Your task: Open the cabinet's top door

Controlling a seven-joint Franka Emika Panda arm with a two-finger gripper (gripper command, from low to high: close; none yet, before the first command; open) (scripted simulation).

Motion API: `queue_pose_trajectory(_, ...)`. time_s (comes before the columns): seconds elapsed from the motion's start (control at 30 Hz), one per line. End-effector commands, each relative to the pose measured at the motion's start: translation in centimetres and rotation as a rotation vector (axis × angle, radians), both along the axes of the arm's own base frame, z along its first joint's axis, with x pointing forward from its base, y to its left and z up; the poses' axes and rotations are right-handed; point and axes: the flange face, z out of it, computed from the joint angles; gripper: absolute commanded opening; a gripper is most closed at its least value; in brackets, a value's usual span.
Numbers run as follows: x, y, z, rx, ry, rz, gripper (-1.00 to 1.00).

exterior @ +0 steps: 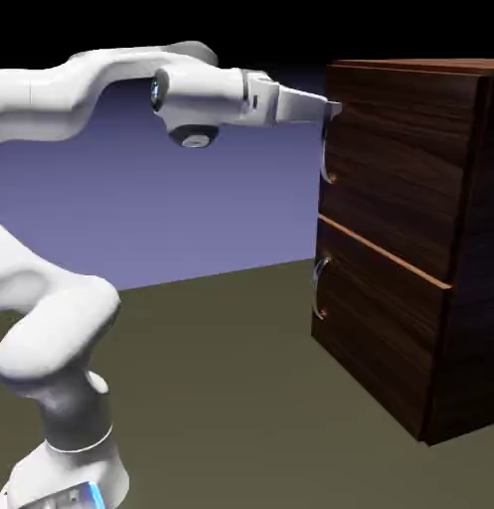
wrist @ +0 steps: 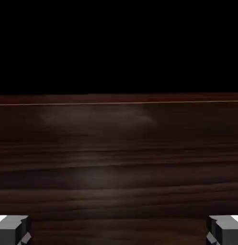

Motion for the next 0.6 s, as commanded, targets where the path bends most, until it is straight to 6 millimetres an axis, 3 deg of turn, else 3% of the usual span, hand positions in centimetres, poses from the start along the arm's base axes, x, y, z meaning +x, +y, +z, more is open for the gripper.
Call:
queue_pose_trajectory(0.0, 0.1, 0.5, 0.0, -0.002, -0.011, 0.000, 0.00)
queue_pose_trajectory(0.27, 1.2, 5.3, -1.5, -0.015, -0.075, 0.008, 0.00)
queue_pose_trajectory(0.57, 3.8, 11.0, -5.6, -0.023, -0.102, 0.024, 0.00)
